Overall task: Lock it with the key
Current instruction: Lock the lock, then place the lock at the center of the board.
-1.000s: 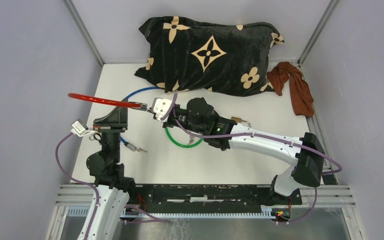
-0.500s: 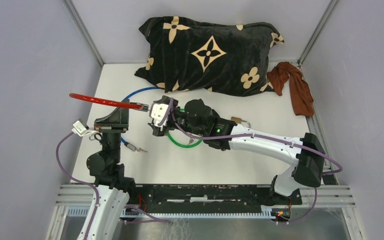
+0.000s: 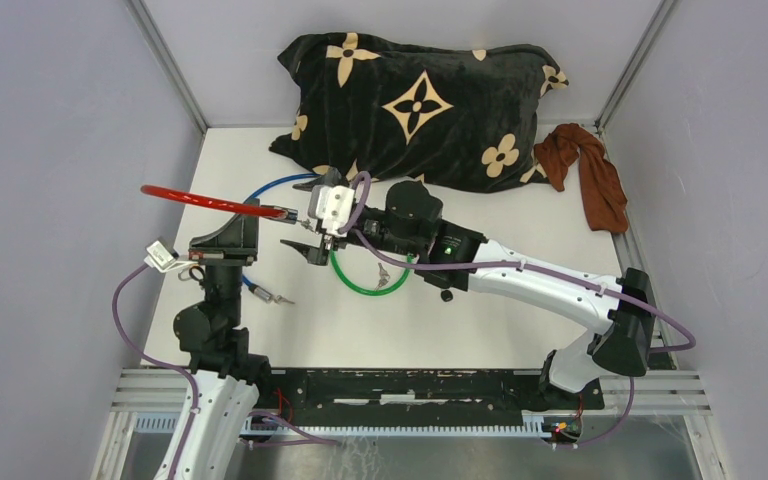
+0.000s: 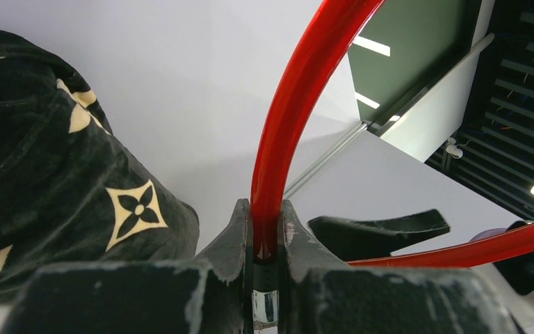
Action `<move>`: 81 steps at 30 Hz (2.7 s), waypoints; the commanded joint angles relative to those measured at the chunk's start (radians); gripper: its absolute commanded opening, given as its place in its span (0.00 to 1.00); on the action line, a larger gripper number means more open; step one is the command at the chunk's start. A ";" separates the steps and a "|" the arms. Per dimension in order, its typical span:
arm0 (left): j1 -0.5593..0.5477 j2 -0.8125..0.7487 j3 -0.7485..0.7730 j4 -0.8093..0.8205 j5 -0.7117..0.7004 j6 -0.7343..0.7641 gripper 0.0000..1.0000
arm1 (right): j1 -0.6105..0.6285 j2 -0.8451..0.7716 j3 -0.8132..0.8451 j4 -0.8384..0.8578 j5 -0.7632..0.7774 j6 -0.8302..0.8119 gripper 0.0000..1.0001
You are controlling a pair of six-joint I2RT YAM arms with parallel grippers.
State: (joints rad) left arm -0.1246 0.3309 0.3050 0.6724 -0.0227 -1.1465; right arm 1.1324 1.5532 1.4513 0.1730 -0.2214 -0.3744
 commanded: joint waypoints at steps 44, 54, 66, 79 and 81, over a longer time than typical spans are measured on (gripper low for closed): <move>0.012 -0.027 -0.012 0.022 -0.018 0.056 0.02 | -0.066 -0.050 -0.113 0.053 -0.072 0.176 0.58; 0.014 -0.027 -0.012 0.023 -0.016 0.055 0.02 | -0.067 0.045 0.000 -0.028 -0.048 0.177 0.41; 0.014 -0.027 -0.009 0.026 -0.017 0.056 0.02 | -0.065 0.069 0.037 -0.069 -0.033 0.164 0.00; 0.014 -0.019 0.002 0.047 -0.040 0.139 0.02 | -0.216 -0.271 -0.471 -0.141 0.160 0.141 0.00; 0.014 -0.003 0.007 0.042 -0.024 0.141 0.02 | -0.244 -0.346 -0.569 -0.122 0.174 0.171 0.00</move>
State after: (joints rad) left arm -0.1577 0.3351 0.2707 0.5629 0.1448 -1.0805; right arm 1.0042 1.3518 1.0615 0.1665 -0.2089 -0.2440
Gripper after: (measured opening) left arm 0.121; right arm 0.007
